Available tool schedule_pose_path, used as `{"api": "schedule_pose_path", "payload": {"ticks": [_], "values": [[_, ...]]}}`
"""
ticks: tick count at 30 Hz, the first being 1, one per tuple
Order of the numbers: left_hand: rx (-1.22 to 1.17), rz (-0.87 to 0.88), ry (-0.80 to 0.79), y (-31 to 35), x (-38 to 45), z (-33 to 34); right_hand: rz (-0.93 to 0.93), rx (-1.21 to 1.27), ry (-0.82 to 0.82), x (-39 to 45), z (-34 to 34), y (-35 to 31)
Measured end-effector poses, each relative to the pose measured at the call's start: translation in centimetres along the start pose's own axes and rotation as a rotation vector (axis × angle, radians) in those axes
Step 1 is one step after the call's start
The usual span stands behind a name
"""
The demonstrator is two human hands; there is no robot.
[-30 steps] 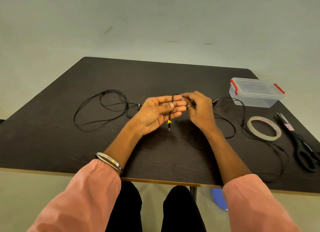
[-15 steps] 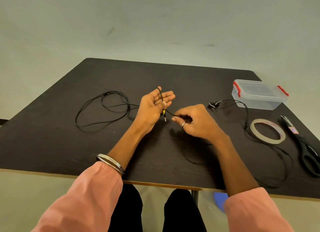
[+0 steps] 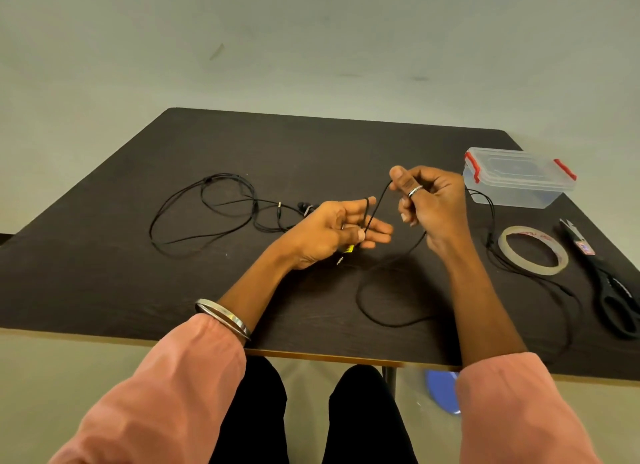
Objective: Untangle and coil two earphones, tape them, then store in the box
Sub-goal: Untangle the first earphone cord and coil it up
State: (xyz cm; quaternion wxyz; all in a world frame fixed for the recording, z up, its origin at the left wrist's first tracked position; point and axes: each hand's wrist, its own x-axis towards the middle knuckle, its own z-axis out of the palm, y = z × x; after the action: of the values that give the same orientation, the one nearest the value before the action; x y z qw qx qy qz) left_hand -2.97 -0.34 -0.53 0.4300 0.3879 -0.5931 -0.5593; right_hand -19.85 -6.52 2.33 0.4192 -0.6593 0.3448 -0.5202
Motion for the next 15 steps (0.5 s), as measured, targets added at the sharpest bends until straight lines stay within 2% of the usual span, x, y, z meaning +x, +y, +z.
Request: {"api": "schedule_pose_path", "payload": {"ticks": [10, 15], "values": [[-0.03, 0.004, -0.122, -0.2, -0.4, 0.0, 0.05, 0.021, 0.064, 0.5, 0.5, 1.0], [-0.319, 0.021, -0.028, -0.1, -0.3, -0.2, 0.063, -0.037, 0.093, 1.3, 0.7, 2.1]]}}
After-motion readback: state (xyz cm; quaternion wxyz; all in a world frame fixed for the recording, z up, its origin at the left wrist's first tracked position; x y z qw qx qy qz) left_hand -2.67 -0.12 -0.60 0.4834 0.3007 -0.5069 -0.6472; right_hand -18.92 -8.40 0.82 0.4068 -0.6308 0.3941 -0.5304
